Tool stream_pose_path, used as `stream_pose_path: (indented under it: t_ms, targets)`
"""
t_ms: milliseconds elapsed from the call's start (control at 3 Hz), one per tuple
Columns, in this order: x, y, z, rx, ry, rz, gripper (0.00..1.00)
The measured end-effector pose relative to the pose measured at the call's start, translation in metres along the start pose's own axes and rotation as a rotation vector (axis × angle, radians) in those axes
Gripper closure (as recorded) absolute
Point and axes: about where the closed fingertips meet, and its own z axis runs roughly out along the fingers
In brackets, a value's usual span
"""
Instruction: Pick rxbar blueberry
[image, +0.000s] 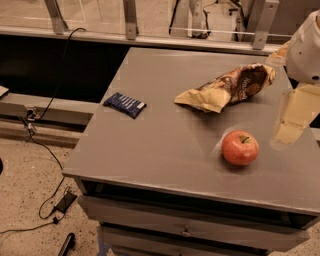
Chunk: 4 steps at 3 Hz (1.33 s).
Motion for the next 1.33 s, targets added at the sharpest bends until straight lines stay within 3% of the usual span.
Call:
stream_pose_path:
  t_ms: [667, 1000, 1333]
  targets:
    - [-0.011, 0.0, 0.0, 0.005, 0.023, -0.031, 0.0]
    - [-0.059, -0.004, 0.0, -0.03, -0.024, -0.111, 0.0]
    - [-0.125, -0.006, -0.006, -0.046, -0.07, -0.205, 0.0]
